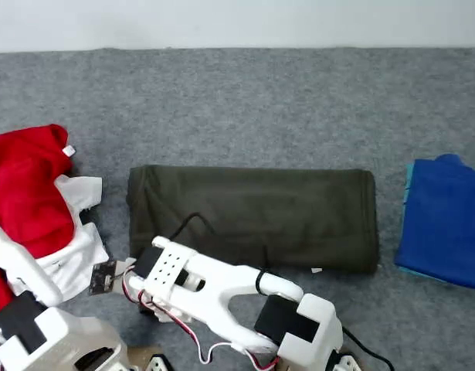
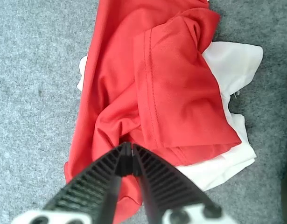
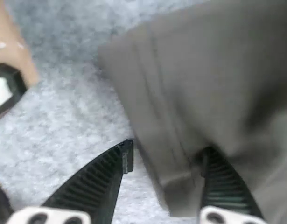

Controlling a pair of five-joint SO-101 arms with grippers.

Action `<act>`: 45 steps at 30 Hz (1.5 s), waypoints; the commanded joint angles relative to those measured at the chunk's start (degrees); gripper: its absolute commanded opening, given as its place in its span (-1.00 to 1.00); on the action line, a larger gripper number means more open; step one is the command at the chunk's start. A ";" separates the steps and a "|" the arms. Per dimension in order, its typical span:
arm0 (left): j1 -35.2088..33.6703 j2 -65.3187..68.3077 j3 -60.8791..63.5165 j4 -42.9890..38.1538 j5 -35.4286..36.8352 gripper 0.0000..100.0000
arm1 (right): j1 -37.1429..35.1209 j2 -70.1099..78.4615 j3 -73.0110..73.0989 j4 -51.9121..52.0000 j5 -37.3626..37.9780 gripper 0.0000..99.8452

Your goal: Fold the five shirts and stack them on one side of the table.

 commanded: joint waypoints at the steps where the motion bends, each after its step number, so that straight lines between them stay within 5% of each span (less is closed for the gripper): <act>1: -0.26 -3.16 -0.22 0.97 -0.26 -0.97 | -0.57 1.36 -1.14 -2.86 0.79 -0.83; 14: -0.26 -3.16 -0.22 0.97 -0.26 -0.97 | 1.19 -0.66 -2.81 -2.68 1.14 -0.98; 25: 0.09 -3.08 -0.22 0.88 -0.26 -0.97 | 11.21 -9.80 -10.02 0.84 4.04 -0.98; 38: 0.18 -3.08 -0.22 0.53 -0.26 -0.97 | 22.55 0.04 -22.42 0.57 3.96 -0.97; 45: 0.18 -3.08 -0.13 0.53 -0.26 -0.97 | 28.70 9.01 -29.54 1.10 3.60 -0.58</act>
